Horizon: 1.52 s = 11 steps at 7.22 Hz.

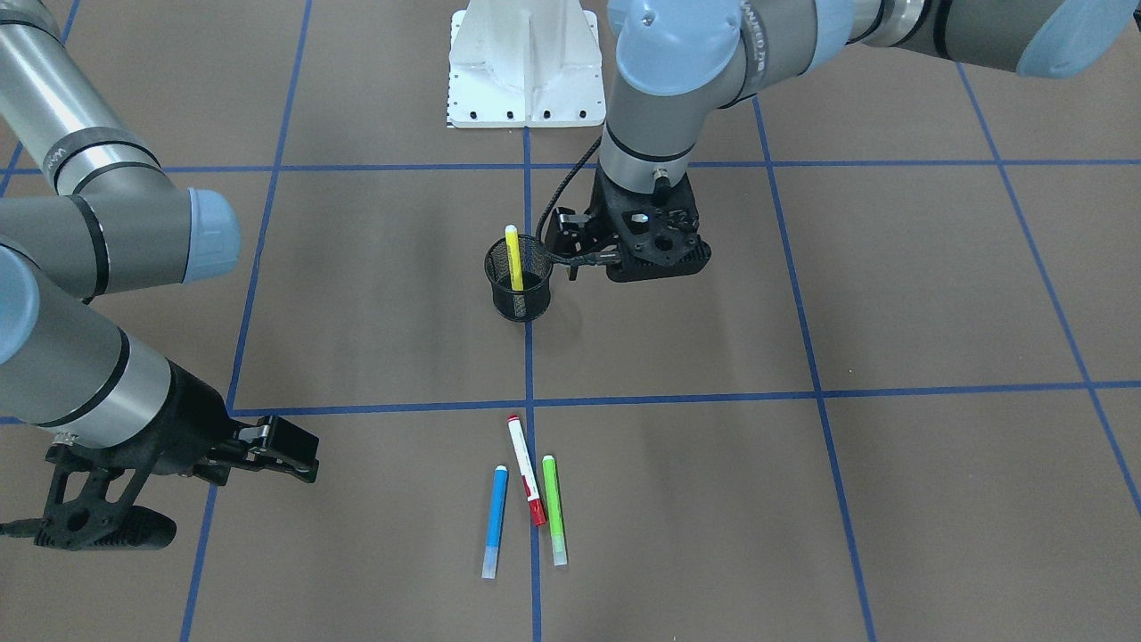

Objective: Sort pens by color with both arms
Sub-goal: 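Move the left gripper over the pen cup and lower it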

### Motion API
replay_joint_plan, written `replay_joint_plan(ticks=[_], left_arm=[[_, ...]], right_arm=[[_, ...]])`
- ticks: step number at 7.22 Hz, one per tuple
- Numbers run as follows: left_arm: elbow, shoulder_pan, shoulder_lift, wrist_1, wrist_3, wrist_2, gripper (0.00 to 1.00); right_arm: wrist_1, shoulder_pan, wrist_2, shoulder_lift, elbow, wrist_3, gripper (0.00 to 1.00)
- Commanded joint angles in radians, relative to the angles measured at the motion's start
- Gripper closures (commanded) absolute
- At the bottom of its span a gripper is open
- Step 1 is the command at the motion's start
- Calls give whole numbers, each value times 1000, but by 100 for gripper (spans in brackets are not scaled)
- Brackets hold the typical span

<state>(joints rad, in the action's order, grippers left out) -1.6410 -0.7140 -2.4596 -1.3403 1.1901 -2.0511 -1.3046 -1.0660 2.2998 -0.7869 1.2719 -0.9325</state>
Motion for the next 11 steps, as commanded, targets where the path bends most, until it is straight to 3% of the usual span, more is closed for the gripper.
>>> replay_joint_plan(ticks=[1,3,4,7,11], left_arm=[[108,83,-85,13,11,-3,0],[109,137,-84,13,61,-3,0],[106,165,-79,12,97,-1,14],[102,202,-72,4,106,0,24],[109,206,-70,-39,105,0,24]], right_arm=[[-19,0,15,-12,12,0,0],[-19,0,15,-20,12,0,0],[-18,0,15,-28,18,0,0],[-19,0,18,-44,49,0,0],[-19,0,20,-49,52,0,0]])
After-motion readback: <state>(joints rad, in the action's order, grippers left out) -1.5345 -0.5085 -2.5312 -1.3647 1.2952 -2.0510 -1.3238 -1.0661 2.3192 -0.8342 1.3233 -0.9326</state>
